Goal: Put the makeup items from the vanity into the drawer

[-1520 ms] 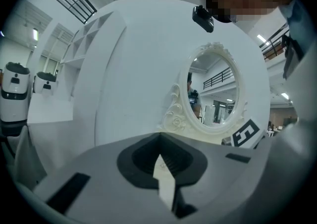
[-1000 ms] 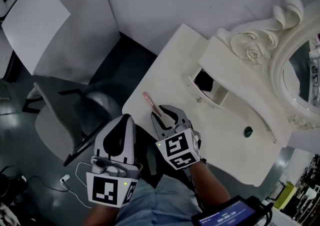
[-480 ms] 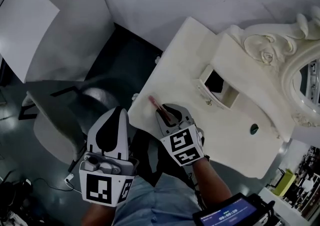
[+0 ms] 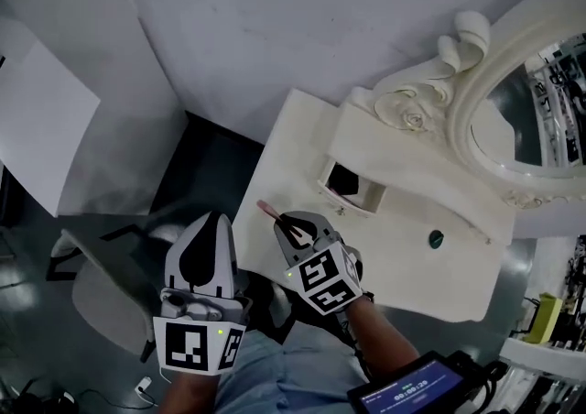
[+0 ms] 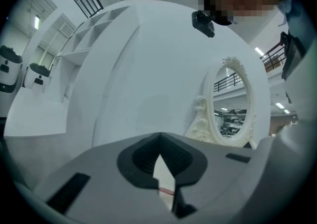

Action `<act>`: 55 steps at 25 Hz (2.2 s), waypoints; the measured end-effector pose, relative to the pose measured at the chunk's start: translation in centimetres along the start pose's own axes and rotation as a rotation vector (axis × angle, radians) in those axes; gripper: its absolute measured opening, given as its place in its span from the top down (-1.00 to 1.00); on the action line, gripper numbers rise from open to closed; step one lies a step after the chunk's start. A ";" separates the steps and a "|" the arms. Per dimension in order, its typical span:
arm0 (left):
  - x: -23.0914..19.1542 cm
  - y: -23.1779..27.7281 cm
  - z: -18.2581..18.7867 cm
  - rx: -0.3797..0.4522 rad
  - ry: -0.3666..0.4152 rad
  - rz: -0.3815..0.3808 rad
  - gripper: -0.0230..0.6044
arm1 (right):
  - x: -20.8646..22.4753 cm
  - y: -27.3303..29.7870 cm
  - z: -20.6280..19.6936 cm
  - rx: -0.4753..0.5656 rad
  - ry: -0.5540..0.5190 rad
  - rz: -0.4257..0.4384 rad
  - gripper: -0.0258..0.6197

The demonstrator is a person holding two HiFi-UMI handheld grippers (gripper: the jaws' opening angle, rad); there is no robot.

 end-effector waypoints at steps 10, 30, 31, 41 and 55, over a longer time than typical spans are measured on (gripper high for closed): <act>7.2 5.2 0.5 -0.019 0.044 -0.138 0.93 | 9.2 -5.7 -2.3 0.049 0.070 -0.132 0.79; 12.4 10.0 -2.9 -0.148 0.070 -0.102 0.93 | 14.4 -5.6 -6.5 0.023 0.024 -0.054 0.60; 12.6 10.0 -2.8 -0.146 0.073 -0.103 0.93 | 14.5 -5.8 -6.5 0.029 0.025 -0.057 0.60; 17.2 10.0 -2.3 -0.133 0.111 -0.211 0.93 | 15.7 -10.5 -8.7 0.078 0.105 -0.175 0.60; 30.2 10.3 -7.0 -0.215 0.157 -0.500 0.93 | 19.2 -19.9 -24.8 -0.008 0.456 -0.484 0.56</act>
Point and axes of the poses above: the fingertips, and each gripper's own axes: y forward along the fingers, x to its right, z out of its top, the point moved 4 cm from there along -y, backward along the fingers, and after that the axes turned 4 degrees about -x, right-handed, at the moved point
